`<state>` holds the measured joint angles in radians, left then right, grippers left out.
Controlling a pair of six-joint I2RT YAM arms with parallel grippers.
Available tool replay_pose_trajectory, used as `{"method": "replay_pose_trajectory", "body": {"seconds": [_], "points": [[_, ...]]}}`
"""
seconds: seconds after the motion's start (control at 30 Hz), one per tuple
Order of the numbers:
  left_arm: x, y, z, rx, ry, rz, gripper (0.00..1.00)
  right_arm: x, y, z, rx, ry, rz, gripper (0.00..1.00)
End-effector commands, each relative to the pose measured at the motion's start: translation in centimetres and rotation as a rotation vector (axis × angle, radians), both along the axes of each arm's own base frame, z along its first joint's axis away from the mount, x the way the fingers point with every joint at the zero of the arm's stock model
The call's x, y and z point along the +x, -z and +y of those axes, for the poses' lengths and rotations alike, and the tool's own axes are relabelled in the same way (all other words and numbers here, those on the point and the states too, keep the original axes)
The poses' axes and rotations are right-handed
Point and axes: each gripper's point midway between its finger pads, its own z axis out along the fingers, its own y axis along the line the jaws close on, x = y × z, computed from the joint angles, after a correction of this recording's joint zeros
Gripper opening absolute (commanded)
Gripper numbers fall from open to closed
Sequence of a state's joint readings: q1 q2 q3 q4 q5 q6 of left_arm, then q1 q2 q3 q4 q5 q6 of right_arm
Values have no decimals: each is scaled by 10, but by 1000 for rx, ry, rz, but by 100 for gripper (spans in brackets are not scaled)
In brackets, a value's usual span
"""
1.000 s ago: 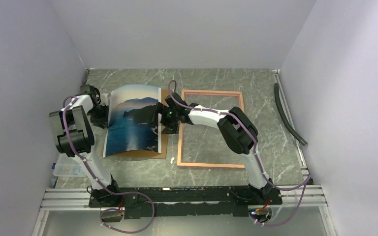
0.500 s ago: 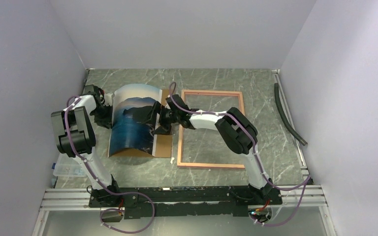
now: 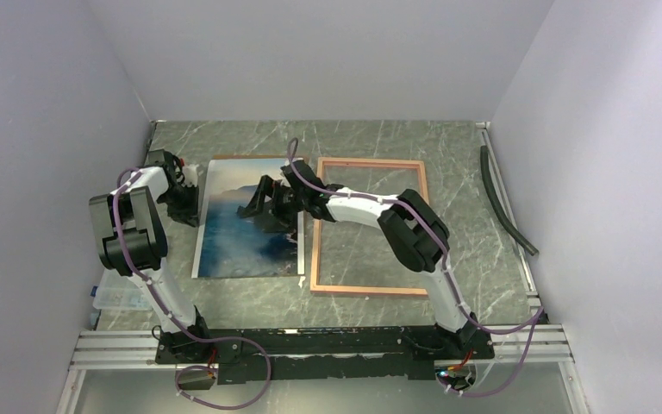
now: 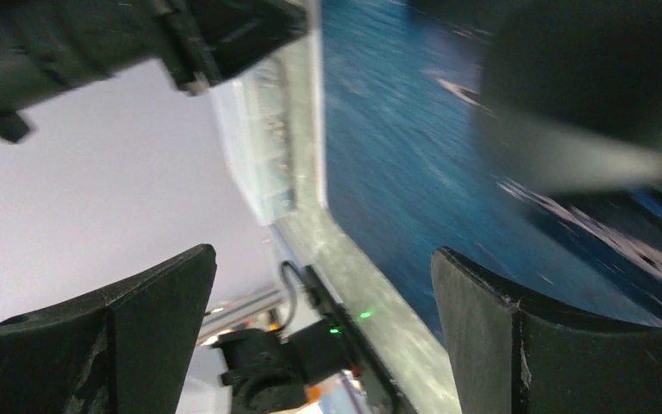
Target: Put the photo into the frame
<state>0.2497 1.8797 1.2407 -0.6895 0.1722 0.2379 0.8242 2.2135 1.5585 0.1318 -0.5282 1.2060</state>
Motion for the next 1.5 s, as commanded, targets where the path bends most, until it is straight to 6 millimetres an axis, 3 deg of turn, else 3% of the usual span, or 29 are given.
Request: {"method": "replay_pose_trajectory", "body": {"seconds": [0.0, 0.13, 0.23, 0.47, 0.83, 0.97, 1.2, 1.47], "points": [[-22, 8, -16, -98, -11, 87, 19, -15, -27, -40, -211, 25, -132, 100], [-21, 4, -15, -99, -10, 78, 18, -33, 4, -79, -395, 70, -103, 100], [-19, 3, -13, -91, -12, 73, 18, -48, 28, -98, -471, 67, -67, 100], [-14, -7, -7, -71, -13, 43, 17, -60, 49, -117, -574, 36, -59, 100], [-10, -8, -3, -77, -23, 33, 16, -57, 68, -141, -757, 60, -67, 100], [-11, -5, -2, -74, -23, 32, 16, -53, 69, -133, -782, 60, -91, 100], [-15, 3, -6, -86, -33, 44, 14, -61, 78, -104, -675, 46, -5, 100], [-23, 12, -18, -87, -15, 63, 13, -67, 59, -91, -592, 39, 30, 100]]}}
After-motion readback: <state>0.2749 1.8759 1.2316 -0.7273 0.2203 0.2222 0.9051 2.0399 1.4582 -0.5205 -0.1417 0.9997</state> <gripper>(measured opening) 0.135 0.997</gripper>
